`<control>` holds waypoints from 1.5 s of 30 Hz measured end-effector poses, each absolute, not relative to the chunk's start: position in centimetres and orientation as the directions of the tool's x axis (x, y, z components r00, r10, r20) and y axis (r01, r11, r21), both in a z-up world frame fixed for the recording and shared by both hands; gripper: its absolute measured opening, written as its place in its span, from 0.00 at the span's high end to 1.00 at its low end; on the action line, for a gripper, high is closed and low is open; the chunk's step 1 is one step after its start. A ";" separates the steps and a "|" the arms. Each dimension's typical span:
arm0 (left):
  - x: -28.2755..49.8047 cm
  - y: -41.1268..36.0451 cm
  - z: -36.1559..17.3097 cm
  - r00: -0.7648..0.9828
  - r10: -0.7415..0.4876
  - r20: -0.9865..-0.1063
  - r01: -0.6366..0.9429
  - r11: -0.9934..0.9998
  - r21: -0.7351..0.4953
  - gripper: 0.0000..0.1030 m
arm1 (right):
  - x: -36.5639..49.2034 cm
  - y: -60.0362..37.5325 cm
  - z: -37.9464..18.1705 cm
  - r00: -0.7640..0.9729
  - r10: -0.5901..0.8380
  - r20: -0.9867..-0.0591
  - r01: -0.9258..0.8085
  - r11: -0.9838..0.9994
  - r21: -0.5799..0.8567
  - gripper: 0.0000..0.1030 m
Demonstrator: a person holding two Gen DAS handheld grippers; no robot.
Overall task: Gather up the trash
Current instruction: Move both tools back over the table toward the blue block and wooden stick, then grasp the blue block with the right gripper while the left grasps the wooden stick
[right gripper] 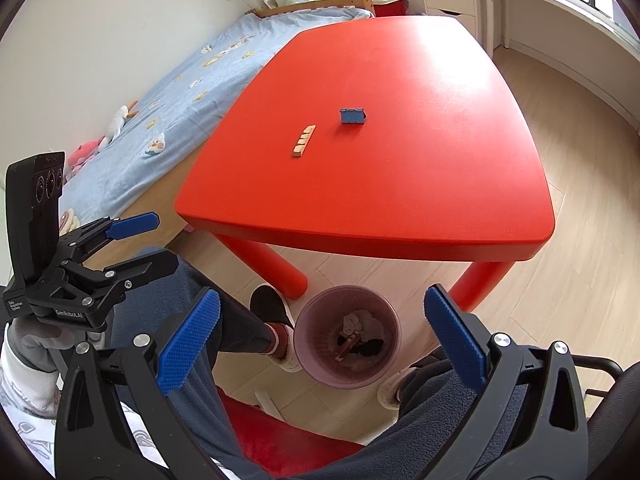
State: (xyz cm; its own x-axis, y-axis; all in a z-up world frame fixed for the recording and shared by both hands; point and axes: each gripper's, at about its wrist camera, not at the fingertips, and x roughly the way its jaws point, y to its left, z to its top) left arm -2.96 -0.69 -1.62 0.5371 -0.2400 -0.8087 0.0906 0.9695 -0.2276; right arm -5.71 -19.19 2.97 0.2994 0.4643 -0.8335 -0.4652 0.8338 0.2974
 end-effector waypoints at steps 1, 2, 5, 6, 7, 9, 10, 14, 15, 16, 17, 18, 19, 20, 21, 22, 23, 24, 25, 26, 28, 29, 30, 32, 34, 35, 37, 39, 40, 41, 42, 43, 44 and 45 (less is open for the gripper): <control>-2.6 -0.6 -1.4 0.541 -0.238 -0.806 0.092 0.970 -0.225 0.08 | -5.3 -19.0 3.2 0.301 0.460 -0.835 -0.461 0.837 0.295 0.03; -2.2 -0.5 -1.3 0.545 -0.235 -0.805 0.092 0.971 -0.221 0.08 | -4.7 -18.9 3.5 0.304 0.453 -0.838 -0.455 0.842 0.290 0.03; -0.9 -0.3 -0.8 0.553 -0.231 -0.801 0.089 0.972 -0.219 0.08 | -2.9 -18.5 4.4 0.321 0.445 -0.836 -0.446 0.850 0.281 0.03; -0.4 -0.1 -0.7 0.556 -0.233 -0.798 0.086 0.971 -0.223 0.08 | -2.3 -18.4 4.8 0.329 0.441 -0.835 -0.441 0.853 0.277 0.03; -0.1 -0.1 -0.6 0.558 -0.232 -0.797 0.084 0.971 -0.224 0.08 | -1.6 -18.2 5.1 0.336 0.443 -0.831 -0.438 0.855 0.278 0.03; 0.8 0.0 -0.4 0.561 -0.224 -0.797 0.083 0.973 -0.215 0.08 | -0.3 -17.9 5.7 0.347 0.451 -0.822 -0.432 0.855 0.286 0.03; 1.2 0.1 -0.4 0.561 -0.219 -0.798 0.085 0.974 -0.208 0.08 | 0.4 -17.7 5.9 0.351 0.452 -0.820 -0.431 0.855 0.287 0.03; 2.9 0.3 -0.5 0.554 -0.209 -0.806 0.082 0.977 -0.197 0.08 | 3.3 -16.2 6.4 0.353 0.448 -0.822 -0.431 0.857 0.282 0.03; 3.5 0.5 -0.6 0.554 -0.206 -0.807 0.079 0.978 -0.195 0.08 | 4.1 -15.8 6.5 0.355 0.441 -0.824 -0.430 0.860 0.275 0.03; 4.0 0.6 -0.6 0.553 -0.203 -0.808 0.076 0.978 -0.193 0.08 | 5.0 -15.4 6.4 0.353 0.436 -0.828 -0.425 0.863 0.273 0.03; 4.5 0.6 -0.7 0.551 -0.199 -0.811 0.069 0.979 -0.193 0.08 | 5.9 -15.0 6.3 0.354 0.430 -0.831 -0.416 0.868 0.271 0.03; 5.0 0.7 -0.9 0.548 -0.197 -0.813 0.063 0.979 -0.194 0.08 | 6.9 -14.6 6.2 0.355 0.421 -0.835 -0.410 0.873 0.265 0.03; 5.5 0.7 -1.0 0.545 -0.198 -0.815 0.060 0.978 -0.198 0.08 | 7.8 -14.2 6.0 0.353 0.411 -0.841 -0.404 0.877 0.259 0.03; 6.0 0.7 -1.1 0.542 -0.196 -0.817 0.056 0.979 -0.198 0.08 | 8.8 -13.8 5.8 0.347 0.406 -0.845 -0.395 0.881 0.261 0.03; 6.4 0.6 -1.2 0.539 -0.193 -0.820 0.053 0.979 -0.196 0.08 | 9.7 -13.4 5.5 0.338 0.405 -0.849 -0.388 0.882 0.266 0.03; 7.0 0.6 -1.4 0.535 -0.189 -0.823 0.048 0.980 -0.194 0.08 | 10.6 -12.9 5.1 0.331 0.395 -0.857 -0.383 0.886 0.261 0.03; 7.5 0.6 -1.7 0.531 -0.182 -0.828 0.042 0.981 -0.189 0.08 | 11.4 -12.4 4.7 0.322 0.384 -0.865 -0.381 0.889 0.253 0.03; 8.0 0.5 -2.0 0.525 -0.176 -0.832 0.038 0.982 -0.183 0.08 | 12.2 -11.9 4.2 0.312 0.374 -0.873 -0.377 0.893 0.247 0.03; 8.5 0.4 -2.4 0.519 -0.171 -0.838 0.030 0.983 -0.182 0.08 | 13.0 -11.4 3.7 0.301 0.360 -0.883 -0.371 0.897 0.240 0.03; 9.0 0.4 -2.7 0.512 -0.166 -0.843 0.023 0.983 -0.180 0.08 | 13.8 -10.9 3.1 0.290 0.347 -0.892 -0.365 0.902 0.232 0.03; 9.8 0.4 -3.4 0.503 -0.144 -0.852 0.004 0.986 -0.164 0.08 | 15.1 -10.2 1.8 0.268 0.322 -0.908 -0.345 0.912 0.221 0.03; 10.2 0.4 -3.8 0.498 -0.137 -0.856 -0.005 0.987 -0.161 0.08 | 15.7 -9.9 1.2 0.262 0.308 -0.915 -0.334 0.918 0.213 0.03; 10.6 0.5 -4.2 0.492 -0.133 -0.860 -0.015 0.987 -0.161 0.08 | 16.3 -9.6 0.6 0.250 0.298 -0.921 -0.330 0.921 0.208 0.03; 11.3 0.5 -5.0 0.479 -0.121 -0.869 -0.036 0.987 -0.157 0.08 | 17.3 -9.0 -0.8 0.221 0.278 -0.935 -0.314 0.928 0.202 0.03; 12.1 0.6 -5.6 0.471 -0.112 -0.875 -0.053 0.987 -0.154 0.08 | 18.1 -8.5 -2.0 0.202 0.257 -0.945 -0.303 0.934 0.189 0.03; 12.4 0.7 -6.0 0.468 -0.105 -0.877 -0.062 0.987 -0.151 0.08 | 18.4 -8.3 -2.6 0.189 0.256 -0.948 -0.296 0.935 0.194 0.03; 12.9 0.7 -6.6 0.458 -0.098 -0.883 -0.083 0.985 -0.152 0.08 | 18.9 -8.0 -3.5 0.168 0.262 -0.950 -0.278 0.937 0.210 0.03; 13.3 0.7 -7.3 0.448 -0.091 -0.889 -0.098 0.984 -0.150 0.08 | 19.3 -7.7 -4.1 0.163 0.256 -0.953 -0.272 0.940 0.206 0.03; 13.5 0.7 -7.7 0.443 -0.083 -0.892 -0.107 0.984 -0.145 0.08 | 19.5 -7.6 -4.4 0.159 0.253 -0.954 -0.268 0.941 0.205 0.03; 13.6 0.7 -7.9 0.439 -0.080 -0.895 -0.115 0.983 -0.144 0.08 | 19.6 -7.5 -4.6 0.155 0.250 -0.956 -0.264 0.943 0.204 0.03; 13.7 0.7 -8.2 0.436 -0.075 -0.897 -0.121 0.982 -0.142 0.08 | 19.7 -7.3 -4.8 0.154 0.249 -0.956 -0.263 0.943 0.203 0.03; 13.8 0.6 -8.3 0.434 -0.070 -0.898 -0.127 0.982 -0.138 0.08 | 19.8 -7.1 -5.0 0.152 0.250 -0.956 -0.263 0.943 0.205 0.04; 13.8 0.6 -8.5 0.434 -0.066 -0.898 -0.131 0.982 -0.135 0.10 | 19.9 -7.0 -5.1 0.150 0.254 -0.956 -0.262 0.942 0.209 0.09; 13.8 0.6 -8.6 0.433 -0.062 -0.899 -0.135 0.982 -0.132 0.16 | 20.0 -6.9 -5.3 0.147 0.254 -0.956 -0.260 0.942 0.210 0.12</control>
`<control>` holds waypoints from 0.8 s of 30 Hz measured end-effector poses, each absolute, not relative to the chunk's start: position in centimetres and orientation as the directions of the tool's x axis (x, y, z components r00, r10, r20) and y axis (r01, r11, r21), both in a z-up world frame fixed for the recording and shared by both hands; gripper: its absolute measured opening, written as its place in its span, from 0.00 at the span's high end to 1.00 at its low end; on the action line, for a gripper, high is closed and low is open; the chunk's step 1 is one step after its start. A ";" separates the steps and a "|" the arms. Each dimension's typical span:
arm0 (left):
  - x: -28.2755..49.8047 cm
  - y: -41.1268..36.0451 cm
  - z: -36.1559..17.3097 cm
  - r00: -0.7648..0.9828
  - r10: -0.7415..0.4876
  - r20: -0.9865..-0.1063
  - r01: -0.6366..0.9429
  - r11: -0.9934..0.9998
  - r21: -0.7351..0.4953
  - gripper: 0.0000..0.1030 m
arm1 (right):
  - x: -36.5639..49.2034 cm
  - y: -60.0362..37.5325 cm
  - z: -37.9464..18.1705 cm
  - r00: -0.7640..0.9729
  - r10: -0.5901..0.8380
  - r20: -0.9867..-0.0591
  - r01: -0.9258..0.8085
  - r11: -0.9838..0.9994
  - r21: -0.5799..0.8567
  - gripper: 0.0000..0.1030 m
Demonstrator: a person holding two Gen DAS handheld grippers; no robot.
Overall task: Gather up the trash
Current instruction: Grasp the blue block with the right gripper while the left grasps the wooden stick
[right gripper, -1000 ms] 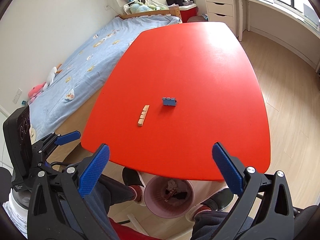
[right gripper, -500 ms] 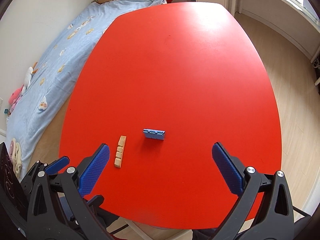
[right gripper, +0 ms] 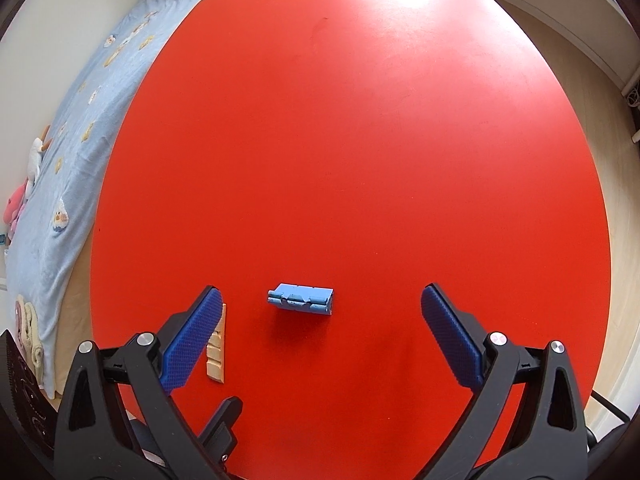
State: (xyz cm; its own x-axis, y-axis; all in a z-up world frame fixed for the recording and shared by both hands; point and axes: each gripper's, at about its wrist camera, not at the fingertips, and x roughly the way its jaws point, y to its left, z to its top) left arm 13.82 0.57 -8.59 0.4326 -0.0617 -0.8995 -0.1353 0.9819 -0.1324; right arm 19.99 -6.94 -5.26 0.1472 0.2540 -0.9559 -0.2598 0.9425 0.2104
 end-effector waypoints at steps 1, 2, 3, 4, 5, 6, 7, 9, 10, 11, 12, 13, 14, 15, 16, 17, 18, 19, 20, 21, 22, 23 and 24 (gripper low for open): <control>13.9 0.5 -8.7 0.428 -0.058 -0.902 -0.140 0.982 -0.129 0.18 | 20.0 -6.9 -5.5 0.143 0.253 -0.957 -0.257 0.943 0.211 0.15; 14.0 0.5 -8.8 0.427 -0.054 -0.903 -0.145 0.981 -0.128 0.20 | 20.1 -6.9 -5.7 0.136 0.255 -0.957 -0.254 0.943 0.215 0.16; 13.9 0.4 -8.8 0.429 -0.049 -0.902 -0.150 0.981 -0.125 0.22 | 20.1 -6.9 -5.9 0.131 0.258 -0.957 -0.253 0.942 0.219 0.17; 13.9 0.3 -8.7 0.433 -0.044 -0.900 -0.150 0.981 -0.120 0.24 | 20.1 -6.9 -6.0 0.129 0.257 -0.958 -0.253 0.942 0.219 0.21; 13.9 0.2 -8.7 0.436 -0.036 -0.899 -0.149 0.982 -0.112 0.28 | 20.1 -6.9 -6.0 0.135 0.252 -0.958 -0.258 0.943 0.212 0.24; 13.9 0.0 -8.6 0.439 -0.029 -0.898 -0.149 0.983 -0.104 0.31 | 20.0 -6.8 -6.0 0.139 0.248 -0.959 -0.261 0.943 0.206 0.25; 14.0 0.0 -8.6 0.440 -0.020 -0.898 -0.150 0.984 -0.096 0.33 | 20.0 -6.8 -6.0 0.141 0.246 -0.959 -0.262 0.943 0.203 0.29; 14.0 -0.1 -8.5 0.443 -0.002 -0.897 -0.153 0.985 -0.078 0.52 | 20.0 -6.8 -5.8 0.143 0.240 -0.960 -0.265 0.944 0.196 0.43; 14.0 -0.2 -8.4 0.441 0.003 -0.898 -0.153 0.986 -0.072 0.58 | 19.9 -6.8 -5.8 0.140 0.237 -0.962 -0.269 0.944 0.193 0.48; 14.0 -0.2 -8.3 0.438 0.002 -0.899 -0.153 0.986 -0.072 0.65 | 19.9 -6.8 -5.7 0.135 0.234 -0.963 -0.274 0.943 0.190 0.51; 14.0 -0.1 -8.3 0.435 0.000 -0.900 -0.151 0.986 -0.073 0.69 | 19.8 -6.7 -5.8 0.133 0.230 -0.964 -0.278 0.942 0.187 0.51; 13.9 -0.2 -8.3 0.433 0.001 -0.901 -0.149 0.986 -0.071 0.72 | 19.7 -6.8 -5.7 0.132 0.228 -0.965 -0.281 0.942 0.184 0.53; 13.9 -0.2 -8.3 0.432 0.002 -0.902 -0.147 0.987 -0.068 0.78 | 19.7 -6.7 -5.7 0.133 0.223 -0.966 -0.282 0.943 0.179 0.56; 13.8 -0.2 -8.3 0.432 0.000 -0.902 -0.144 0.987 -0.069 0.84 | 19.6 -6.7 -5.7 0.136 0.216 -0.967 -0.284 0.943 0.171 0.58; 13.8 -0.1 -8.3 0.430 -0.004 -0.903 -0.141 0.987 -0.072 0.87 | 19.6 -6.6 -5.7 0.136 0.212 -0.968 -0.286 0.944 0.167 0.63; 13.8 -0.1 -8.3 0.429 -0.009 -0.903 -0.137 0.988 -0.075 0.89 | 19.6 -6.5 -5.7 0.134 0.213 -0.968 -0.288 0.943 0.168 0.68; 13.7 -0.1 -8.3 0.428 -0.013 -0.904 -0.132 0.988 -0.077 0.89 | 19.5 -6.6 -5.7 0.131 0.214 -0.968 -0.290 0.942 0.169 0.68; 13.7 -0.2 -8.2 0.428 -0.016 -0.904 -0.126 0.989 -0.077 0.89 | 19.5 -6.5 -5.7 0.130 0.215 -0.968 -0.295 0.940 0.169 0.68; 13.8 -0.2 -8.3 0.427 -0.021 -0.904 -0.119 0.990 -0.079 0.89 | 19.4 -6.5 -5.7 0.132 0.218 -0.967 -0.300 0.939 0.170 0.68; 13.8 -0.2 -8.3 0.427 -0.024 -0.904 -0.114 0.990 -0.080 0.89 | 19.4 -6.5 -5.6 0.134 0.218 -0.967 -0.303 0.938 0.169 0.68; 13.8 -0.3 -8.3 0.427 -0.027 -0.904 -0.109 0.991 -0.081 0.89 | 19.4 -6.5 -5.6 0.135 0.218 -0.967 -0.305 0.937 0.168 0.68; 13.8 -0.2 -8.3 0.427 -0.030 -0.904 -0.107 0.991 -0.083 0.89 | 19.4 -6.5 -5.7 0.135 0.218 -0.967 -0.306 0.937 0.169 0.68; 13.9 0.0 -8.3 0.427 -0.035 -0.903 -0.104 0.991 -0.088 0.89 | 19.4 -6.6 -5.7 0.136 0.217 -0.967 -0.307 0.937 0.167 0.68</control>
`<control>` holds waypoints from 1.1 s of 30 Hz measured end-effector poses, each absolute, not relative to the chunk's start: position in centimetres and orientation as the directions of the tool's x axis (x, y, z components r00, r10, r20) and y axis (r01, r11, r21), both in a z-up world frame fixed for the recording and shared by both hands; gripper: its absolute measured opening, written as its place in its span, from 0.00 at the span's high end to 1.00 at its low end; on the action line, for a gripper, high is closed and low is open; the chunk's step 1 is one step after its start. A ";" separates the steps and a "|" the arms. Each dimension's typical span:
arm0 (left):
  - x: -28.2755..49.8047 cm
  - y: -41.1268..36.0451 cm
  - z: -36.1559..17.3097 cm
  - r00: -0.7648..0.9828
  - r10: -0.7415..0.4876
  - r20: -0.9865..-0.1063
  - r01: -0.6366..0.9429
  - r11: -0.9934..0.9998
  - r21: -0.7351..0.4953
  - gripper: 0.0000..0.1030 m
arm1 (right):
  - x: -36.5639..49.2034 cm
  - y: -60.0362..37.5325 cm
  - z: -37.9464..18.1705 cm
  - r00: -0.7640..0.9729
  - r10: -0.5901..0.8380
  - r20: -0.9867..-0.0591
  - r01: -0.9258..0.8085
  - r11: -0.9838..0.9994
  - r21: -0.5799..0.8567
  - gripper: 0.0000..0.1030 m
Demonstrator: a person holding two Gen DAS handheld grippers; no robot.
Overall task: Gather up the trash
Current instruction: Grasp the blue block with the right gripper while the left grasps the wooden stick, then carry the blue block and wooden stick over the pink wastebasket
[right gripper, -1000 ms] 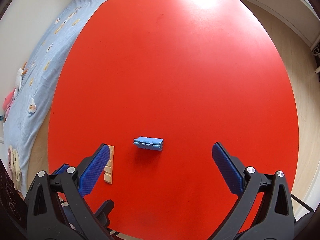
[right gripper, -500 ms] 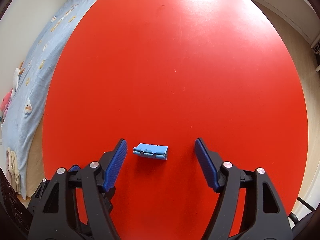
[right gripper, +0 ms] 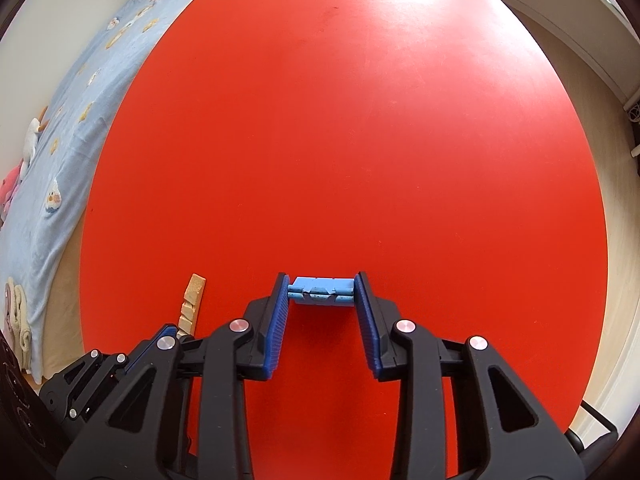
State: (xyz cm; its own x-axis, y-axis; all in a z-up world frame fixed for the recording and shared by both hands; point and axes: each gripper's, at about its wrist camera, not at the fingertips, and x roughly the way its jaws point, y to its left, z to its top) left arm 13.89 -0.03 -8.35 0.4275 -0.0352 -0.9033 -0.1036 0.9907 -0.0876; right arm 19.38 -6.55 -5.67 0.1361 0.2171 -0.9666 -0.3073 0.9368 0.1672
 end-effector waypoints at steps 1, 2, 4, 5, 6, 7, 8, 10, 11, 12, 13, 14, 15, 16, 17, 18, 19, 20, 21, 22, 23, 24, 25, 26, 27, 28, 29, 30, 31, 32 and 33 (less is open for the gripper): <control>13.9 0.0 -8.4 0.427 -0.038 -0.903 -0.102 0.991 -0.090 0.89 | 19.4 -6.6 -5.6 0.140 0.217 -0.966 -0.307 0.937 0.166 0.68; 13.9 0.1 -8.4 0.427 -0.040 -0.903 -0.101 0.991 -0.092 0.89 | 19.4 -6.7 -5.6 0.142 0.218 -0.966 -0.307 0.937 0.166 0.68; 14.4 0.6 -8.4 0.427 -0.042 -0.903 -0.098 0.991 -0.093 0.89 | 19.2 -6.9 -5.4 0.147 0.217 -0.965 -0.312 0.936 0.163 0.68; 14.4 0.7 -8.4 0.428 -0.042 -0.903 -0.096 0.991 -0.092 0.89 | 19.1 -6.8 -5.3 0.152 0.217 -0.964 -0.314 0.936 0.161 0.68; 14.3 0.7 -8.4 0.430 -0.042 -0.902 -0.094 0.991 -0.091 0.89 | 19.0 -6.8 -5.2 0.156 0.220 -0.963 -0.315 0.935 0.162 0.68; 14.3 0.7 -8.3 0.431 -0.041 -0.901 -0.093 0.992 -0.089 0.89 | 18.9 -6.9 -5.1 0.158 0.223 -0.962 -0.317 0.934 0.165 0.68; 14.2 0.8 -8.1 0.434 -0.040 -0.900 -0.091 0.992 -0.088 0.89 | 18.8 -7.0 -4.9 0.162 0.225 -0.961 -0.320 0.933 0.165 0.68; 14.0 0.7 -7.8 0.441 -0.036 -0.897 -0.084 0.993 -0.081 0.89 | 18.5 -7.1 -4.6 0.177 0.225 -0.958 -0.330 0.931 0.158 0.68; 13.8 0.6 -7.5 0.446 -0.033 -0.895 -0.080 0.994 -0.077 0.89 | 18.3 -7.0 -4.3 0.186 0.227 -0.956 -0.337 0.929 0.155 0.68; 13.6 0.6 -7.3 0.450 -0.030 -0.892 -0.075 0.995 -0.072 0.89 | 18.1 -7.0 -4.0 0.195 0.228 -0.954 -0.343 0.927 0.152 0.68; 13.5 0.5 -7.0 0.455 -0.029 -0.890 -0.070 0.995 -0.068 0.89 | 17.8 -7.1 -3.7 0.204 0.230 -0.951 -0.351 0.925 0.148 0.68; 13.2 0.4 -6.7 0.460 -0.028 -0.887 -0.067 0.996 -0.066 0.89 | 17.4 -7.1 -3.4 0.215 0.231 -0.949 -0.358 0.922 0.144 0.68; 12.9 0.4 -6.4 0.465 -0.028 -0.885 -0.064 0.996 -0.064 0.89 | 17.1 -7.2 -3.1 0.225 0.235 -0.946 -0.364 0.920 0.142 0.68; 12.7 0.4 -6.2 0.469 -0.028 -0.883 -0.059 0.996 -0.063 0.89 | 16.8 -7.4 -2.7 0.234 0.240 -0.942 -0.370 0.918 0.142 0.68; 12.4 0.4 -5.9 0.474 -0.028 -0.880 -0.054 0.997 -0.061 0.89 | 16.4 -7.6 -2.4 0.243 0.245 -0.939 -0.375 0.916 0.142 0.68; 12.0 0.4 -5.6 0.479 -0.027 -0.877 -0.050 0.997 -0.058 0.89 | 16.1 -7.9 -2.0 0.253 0.250 -0.935 -0.380 0.914 0.141 0.68; 11.7 0.5 -5.3 0.483 -0.030 -0.875 -0.047 0.997 -0.060 0.89 | 15.7 -8.1 -1.7 0.264 0.254 -0.931 -0.386 0.912 0.140 0.68; 11.4 0.4 -5.0 0.489 -0.033 -0.872 -0.043 0.997 -0.062 0.89 | 15.3 -8.4 -1.3 0.274 0.258 -0.927 -0.392 0.910 0.137 0.68; 11.0 0.5 -4.7 0.495 -0.035 -0.868 -0.039 0.997 -0.062 0.89 | 14.8 -8.7 -1.0 0.284 0.262 -0.922 -0.396 0.908 0.136 0.68; 10.6 0.5 -4.5 0.500 -0.037 -0.865 -0.035 0.997 -0.063 0.89 | 14.4 -9.1 -0.7 0.291 0.268 -0.918 -0.400 0.906 0.138 0.68; 10.3 0.5 -4.2 0.505 -0.042 -0.862 -0.031 0.997 -0.067 0.89 | 14.0 -9.5 -0.4 0.298 0.275 -0.914 -0.403 0.904 0.140 0.68; 10.0 0.5 -3.9 0.510 -0.048 -0.859 -0.025 0.997 -0.071 0.89 | 13.5 -9.8 -0.1 0.307 0.279 -0.910 -0.407 0.903 0.139 0.68; 9.6 0.5 -3.6 0.515 -0.051 -0.855 -0.019 0.997 -0.070 0.89 | 13.0 -9.9 0.2 0.316 0.282 -0.906 -0.413 0.901 0.136 0.68; 9.2 0.4 -3.3 0.521 -0.053 -0.852 -0.012 0.997 -0.070 0.89 | 12.6 -10.2 0.5 0.323 0.287 -0.902 -0.416 0.899 0.137 0.68; 8.8 0.4 -3.0 0.526 -0.061 -0.848 -0.006 0.997 -0.076 0.89 | 12.2 -10.5 0.8 0.329 0.294 -0.897 -0.419 0.897 0.140 0.68; 8.5 0.6 -2.7 0.531 -0.069 -0.845 -0.003 0.997 -0.083 0.89 | 11.7 -10.8 1.1 0.335 0.304 -0.892 -0.422 0.895 0.146 0.68; 8.2 0.7 -2.4 0.538 -0.075 -0.840 0.001 0.996 -0.089 0.89 | 11.2 -11.0 1.3 0.341 0.311 -0.887 -0.426 0.892 0.150 0.68; 7.8 0.7 -2.0 0.544 -0.084 -0.835 0.006 0.995 -0.096 0.89 | 10.7 -11.2 1.6 0.348 0.319 -0.881 -0.432 0.889 0.152 0.68; 7.4 0.8 -1.7 0.551 -0.092 -0.830 0.011 0.995 -0.103 0.89 | 10.0 -11.4 1.9 0.358 0.327 -0.875 -0.438 0.886 0.152 0.68; 6.9 0.8 -1.4 0.557 -0.099 -0.825 0.017 0.994 -0.108 0.89 | 9.4 -11.5 2.1 0.366 0.333 -0.869 -0.444 0.883 0.151 0.68; 6.6 0.8 -1.2 0.561 -0.107 -0.821 0.024 0.993 -0.114 0.89 | 8.7 -11.7 2.4 0.374 0.339 -0.863 -0.451 0.880 0.150 0.68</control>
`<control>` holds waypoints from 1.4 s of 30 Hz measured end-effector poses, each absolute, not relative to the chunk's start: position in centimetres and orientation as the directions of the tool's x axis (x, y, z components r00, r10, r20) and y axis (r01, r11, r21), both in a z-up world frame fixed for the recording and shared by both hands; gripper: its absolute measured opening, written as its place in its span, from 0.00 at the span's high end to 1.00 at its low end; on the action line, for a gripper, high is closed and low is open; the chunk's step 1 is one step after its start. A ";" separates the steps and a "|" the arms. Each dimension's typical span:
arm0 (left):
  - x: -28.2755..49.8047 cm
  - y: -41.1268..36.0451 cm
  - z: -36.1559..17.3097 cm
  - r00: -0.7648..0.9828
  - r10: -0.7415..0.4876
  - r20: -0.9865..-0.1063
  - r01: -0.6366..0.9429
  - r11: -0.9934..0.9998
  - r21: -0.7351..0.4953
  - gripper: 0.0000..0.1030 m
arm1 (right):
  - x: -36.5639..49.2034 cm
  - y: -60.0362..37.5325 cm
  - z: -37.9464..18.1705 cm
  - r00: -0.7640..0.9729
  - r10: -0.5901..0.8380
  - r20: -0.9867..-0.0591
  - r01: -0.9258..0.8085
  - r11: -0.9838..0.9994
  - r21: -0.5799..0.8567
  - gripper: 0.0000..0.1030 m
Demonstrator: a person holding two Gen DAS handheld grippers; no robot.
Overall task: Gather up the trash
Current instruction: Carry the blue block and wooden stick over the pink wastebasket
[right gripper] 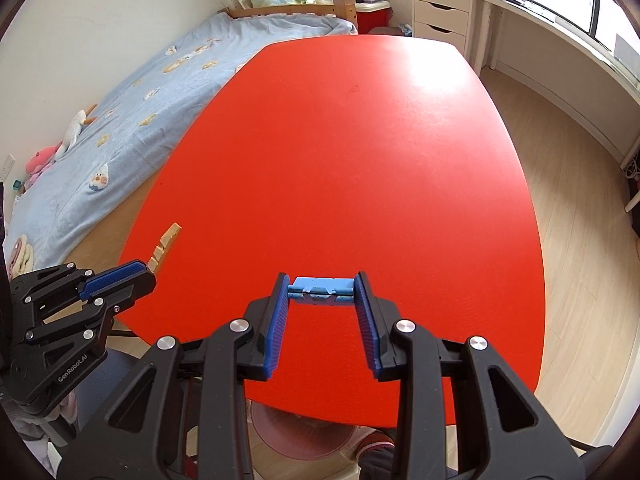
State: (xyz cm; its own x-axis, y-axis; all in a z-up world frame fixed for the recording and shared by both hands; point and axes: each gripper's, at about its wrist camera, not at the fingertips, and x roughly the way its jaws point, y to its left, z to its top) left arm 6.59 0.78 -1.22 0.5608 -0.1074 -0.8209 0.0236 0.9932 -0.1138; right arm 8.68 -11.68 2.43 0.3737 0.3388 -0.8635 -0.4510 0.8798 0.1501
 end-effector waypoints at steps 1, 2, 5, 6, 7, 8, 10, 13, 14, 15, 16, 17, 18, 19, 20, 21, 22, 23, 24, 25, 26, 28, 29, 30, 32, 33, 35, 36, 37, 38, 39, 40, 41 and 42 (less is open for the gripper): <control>6.2 0.8 -1.0 0.563 -0.117 -0.818 0.030 0.992 -0.121 0.89 | 7.9 -12.2 2.8 0.381 0.347 -0.857 -0.459 0.876 0.150 0.68; 5.9 0.8 -0.8 0.565 -0.125 -0.816 0.038 0.991 -0.126 0.89 | 7.2 -12.5 3.0 0.389 0.354 -0.851 -0.467 0.872 0.149 0.68; 4.6 0.6 0.0 0.578 -0.136 -0.805 0.055 0.990 -0.127 0.89 | 5.1 -13.3 3.7 0.405 0.363 -0.839 -0.482 0.864 0.141 0.68; 4.1 0.5 0.2 0.582 -0.140 -0.801 0.061 0.990 -0.128 0.89 | 4.5 -13.5 3.9 0.411 0.365 -0.835 -0.487 0.862 0.138 0.68; 3.8 0.4 0.4 0.585 -0.147 -0.798 0.068 0.989 -0.132 0.89 | 3.8 -13.7 4.1 0.413 0.373 -0.831 -0.491 0.860 0.141 0.68; 3.3 0.3 0.6 0.588 -0.151 -0.795 0.074 0.988 -0.133 0.89 | 3.1 -14.0 4.3 0.415 0.379 -0.827 -0.495 0.857 0.145 0.68; 2.5 0.0 0.8 0.591 -0.158 -0.791 0.088 0.987 -0.131 0.89 | 2.1 -14.6 4.6 0.419 0.390 -0.820 -0.500 0.853 0.150 0.68; 1.5 -0.2 0.9 0.592 -0.173 -0.787 0.102 0.985 -0.140 0.89 | 0.4 -15.4 5.1 0.428 0.406 -0.808 -0.508 0.847 0.156 0.68; 1.2 -0.2 0.8 0.590 -0.182 -0.787 0.106 0.983 -0.148 0.89 | -0.2 -15.6 5.1 0.432 0.406 -0.805 -0.510 0.847 0.154 0.68; 1.0 -0.2 0.8 0.587 -0.190 -0.787 0.112 0.982 -0.153 0.89 | -0.8 -15.8 5.2 0.433 0.409 -0.803 -0.511 0.845 0.155 0.68; 0.8 -0.3 0.7 0.585 -0.193 -0.788 0.117 0.981 -0.154 0.89 | -1.2 -16.1 5.2 0.432 0.414 -0.802 -0.512 0.844 0.160 0.68; 0.4 -0.4 0.7 0.584 -0.197 -0.788 0.122 0.980 -0.154 0.89 | -1.6 -16.3 5.3 0.431 0.417 -0.800 -0.512 0.843 0.163 0.68; 0.1 -0.5 0.7 0.583 -0.202 -0.787 0.128 0.979 -0.157 0.89 | -1.9 -16.4 5.4 0.433 0.418 -0.799 -0.514 0.842 0.162 0.68; -0.3 -0.6 0.7 0.583 -0.208 -0.785 0.135 0.978 -0.159 0.89 | -2.3 -16.6 5.5 0.434 0.419 -0.798 -0.516 0.841 0.162 0.68; -0.6 -0.8 0.8 0.583 -0.213 -0.784 0.141 0.977 -0.160 0.89 | -2.7 -16.8 5.5 0.432 0.422 -0.797 -0.516 0.840 0.165 0.68; -1.0 -0.9 0.8 0.583 -0.215 -0.783 0.143 0.976 -0.162 0.89 | -3.2 -17.0 5.6 0.430 0.425 -0.797 -0.515 0.840 0.170 0.68; -1.3 -0.9 0.8 0.583 -0.221 -0.782 0.144 0.975 -0.168 0.89 | -3.8 -17.2 5.6 0.427 0.429 -0.796 -0.516 0.839 0.175 0.68; -1.6 -0.9 0.8 0.580 -0.228 -0.782 0.146 0.974 -0.176 0.89 | -4.3 -17.4 5.6 0.424 0.432 -0.796 -0.517 0.837 0.179 0.68; -1.9 -1.0 0.8 0.578 -0.235 -0.781 0.148 0.972 -0.182 0.89 | -4.8 -17.5 5.7 0.422 0.433 -0.797 -0.518 0.836 0.180 0.68; -2.3 -1.0 0.8 0.576 -0.238 -0.782 0.151 0.971 -0.185 0.89 | -5.3 -17.7 5.7 0.420 0.433 -0.797 -0.521 0.835 0.179 0.68; -2.6 -1.1 0.7 0.574 -0.243 -0.782 0.155 0.970 -0.188 0.89 | -5.7 -17.9 5.7 0.419 0.432 -0.799 -0.523 0.834 0.177 0.68; -3.1 -1.3 0.6 0.570 -0.253 -0.782 0.161 0.967 -0.196 0.89 | -6.4 -18.0 5.7 0.412 0.431 -0.803 -0.525 0.832 0.177 0.68; -3.4 -1.4 0.6 0.567 -0.258 -0.782 0.162 0.966 -0.201 0.89 | -6.7 -18.0 5.6 0.407 0.430 -0.806 -0.527 0.831 0.177 0.68; -3.6 -1.5 0.5 0.563 -0.262 -0.783 0.165 0.965 -0.204 0.89 | -7.0 -18.1 5.4 0.403 0.429 -0.808 -0.529 0.830 0.176 0.68; -4.1 -1.8 0.2 0.552 -0.275 -0.787 0.172 0.961 -0.215 0.89 | -7.7 -18.2 5.0 0.389 0.431 -0.814 -0.532 0.827 0.183 0.68; -4.2 -1.9 0.0 0.545 -0.281 -0.790 0.175 0.959 -0.221 0.89 | -7.9 -18.2 4.7 0.380 0.433 -0.817 -0.532 0.825 0.190 0.68; -4.5 -2.1 -0.4 0.531 -0.290 -0.796 0.180 0.957 -0.228 0.89 | -8.3 -18.1 4.2 0.365 0.435 -0.823 -0.535 0.822 0.197 0.68; -4.5 -2.1 -0.5 0.526 -0.293 -0.798 0.181 0.956 -0.232 0.89 | -8.6 -18.0 4.0 0.360 0.436 -0.825 -0.534 0.821 0.200 0.68; -4.5 -2.1 -0.7 0.521 -0.297 -0.800 0.182 0.955 -0.236 0.89 | -8.7 -18.0 3.8 0.355 0.438 -0.826 -0.533 0.821 0.206 0.68; -4.5 -2.1 -0.8 0.517 -0.298 -0.802 0.182 0.954 -0.237 0.89 | -8.7 -18.0 3.7 0.350 0.439 -0.827 -0.534 0.819 0.210 0.68; -4.6 -2.2 -0.8 0.514 -0.301 -0.803 0.183 0.953 -0.240 0.89 | -8.7 -18.0 3.5 0.347 0.439 -0.829 -0.534 0.819 0.210 0.68; -4.7 -2.2 -0.8 0.513 -0.303 -0.803 0.184 0.953 -0.242 0.89 | -8.7 -18.0 3.5 0.345 0.439 -0.830 -0.535 0.818 0.211 0.68; -4.7 -2.2 -0.8 0.513 -0.304 -0.803 0.184 0.952 -0.243 0.89 | -8.7 -18.0 3.4 0.342 0.440 -0.830 -0.536 0.817 0.213 0.68; -4.6 -2.2 -0.8 0.512 -0.304 -0.803 0.184 0.952 -0.244 0.89 | -8.7 -17.9 3.3 0.338 0.441 -0.831 -0.537 0.816 0.214 0.68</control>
State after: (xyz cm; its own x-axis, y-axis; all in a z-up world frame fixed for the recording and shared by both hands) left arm -4.64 -2.21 -0.79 0.5123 -0.3043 -0.8031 0.1837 0.9523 -0.2436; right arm -8.70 -17.93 3.35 0.3384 0.4415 -0.8310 -0.5374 0.8156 0.2144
